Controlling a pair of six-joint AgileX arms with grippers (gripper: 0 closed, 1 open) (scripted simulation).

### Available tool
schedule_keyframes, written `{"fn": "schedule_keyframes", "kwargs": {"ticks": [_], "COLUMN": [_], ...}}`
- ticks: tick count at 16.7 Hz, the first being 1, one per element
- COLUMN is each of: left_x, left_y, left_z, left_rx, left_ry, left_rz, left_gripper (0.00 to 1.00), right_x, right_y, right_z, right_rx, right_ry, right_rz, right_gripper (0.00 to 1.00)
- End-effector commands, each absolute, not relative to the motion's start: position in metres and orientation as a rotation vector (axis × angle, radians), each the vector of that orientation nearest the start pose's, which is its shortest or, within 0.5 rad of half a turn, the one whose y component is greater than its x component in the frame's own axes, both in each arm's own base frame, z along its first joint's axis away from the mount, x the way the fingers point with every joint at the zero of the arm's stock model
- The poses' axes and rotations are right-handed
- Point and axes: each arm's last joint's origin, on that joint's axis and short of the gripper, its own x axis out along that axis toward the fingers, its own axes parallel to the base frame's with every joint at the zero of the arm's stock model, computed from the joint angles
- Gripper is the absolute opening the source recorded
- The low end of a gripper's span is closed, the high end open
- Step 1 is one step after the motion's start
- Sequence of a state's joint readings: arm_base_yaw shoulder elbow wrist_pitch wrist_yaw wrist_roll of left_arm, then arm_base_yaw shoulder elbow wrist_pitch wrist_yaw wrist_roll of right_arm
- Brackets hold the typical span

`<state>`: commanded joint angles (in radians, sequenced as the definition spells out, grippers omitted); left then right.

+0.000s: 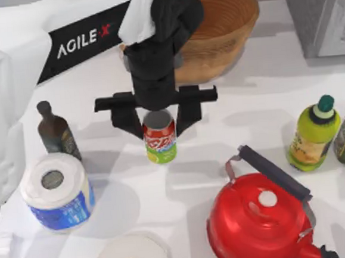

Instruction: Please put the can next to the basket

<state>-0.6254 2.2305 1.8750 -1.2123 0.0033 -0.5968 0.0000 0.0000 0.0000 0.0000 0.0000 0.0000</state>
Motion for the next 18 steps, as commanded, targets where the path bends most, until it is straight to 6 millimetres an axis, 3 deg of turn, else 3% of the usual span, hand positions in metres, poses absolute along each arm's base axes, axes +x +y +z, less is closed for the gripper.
{"fn": "schedule_keyframes", "kwargs": {"ticks": [7, 18], "left_x": [0.3575, 0.3575], "left_y": [-0.254, -0.254], "left_z": [0.1722, 0.1722], "left_rx": [0.016, 0.016], "left_ry": [1.573, 1.573], "left_rz": [-0.016, -0.016], "left_gripper": [0.0, 0.83], "right_x": [0.1057, 0.1057], "right_y": [-0.0012, -0.0012], "right_z": [0.16, 0.16], "right_rx": [0.0, 0.0], "right_ry": [0.0, 0.0], "right_rz": [0.0, 0.0], "right_gripper": [1.0, 1.0]}}
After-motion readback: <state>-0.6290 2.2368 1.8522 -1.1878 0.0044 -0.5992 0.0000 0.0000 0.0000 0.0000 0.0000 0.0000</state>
